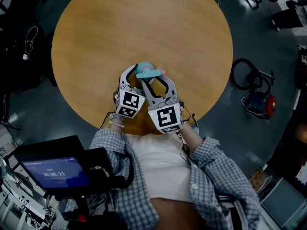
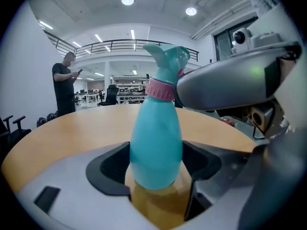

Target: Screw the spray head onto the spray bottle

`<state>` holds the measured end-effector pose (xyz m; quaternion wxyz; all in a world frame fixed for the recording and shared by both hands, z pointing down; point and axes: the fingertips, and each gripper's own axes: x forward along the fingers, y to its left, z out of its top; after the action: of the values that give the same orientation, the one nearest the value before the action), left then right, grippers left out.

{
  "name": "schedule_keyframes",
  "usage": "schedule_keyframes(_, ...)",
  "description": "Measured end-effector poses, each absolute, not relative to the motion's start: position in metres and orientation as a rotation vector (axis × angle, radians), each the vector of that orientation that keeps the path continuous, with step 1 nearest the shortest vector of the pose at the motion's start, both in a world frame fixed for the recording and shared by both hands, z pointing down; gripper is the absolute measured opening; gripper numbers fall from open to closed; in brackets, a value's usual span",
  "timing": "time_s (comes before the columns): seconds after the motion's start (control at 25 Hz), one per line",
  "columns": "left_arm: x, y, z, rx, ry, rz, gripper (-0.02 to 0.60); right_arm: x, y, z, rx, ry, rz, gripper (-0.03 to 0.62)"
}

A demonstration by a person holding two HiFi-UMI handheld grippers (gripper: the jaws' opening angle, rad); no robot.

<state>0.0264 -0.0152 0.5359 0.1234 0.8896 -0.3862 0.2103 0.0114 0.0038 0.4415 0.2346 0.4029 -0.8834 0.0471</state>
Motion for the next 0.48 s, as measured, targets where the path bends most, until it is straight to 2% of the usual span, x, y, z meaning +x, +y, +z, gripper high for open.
schedule_keyframes(0.32,0.028,-0.016,0.536,2.598,-1.125,0.603,0.347,0.023,0.019,0.433,0.994,-2.452,0.130,0.129)
schedule_keyframes(0.48,0.029,-0.015,0.535,2.600,-1.120,0.601,0.347,0.048,0.033,0.417,0.880,-2.431,-0.051,0.129)
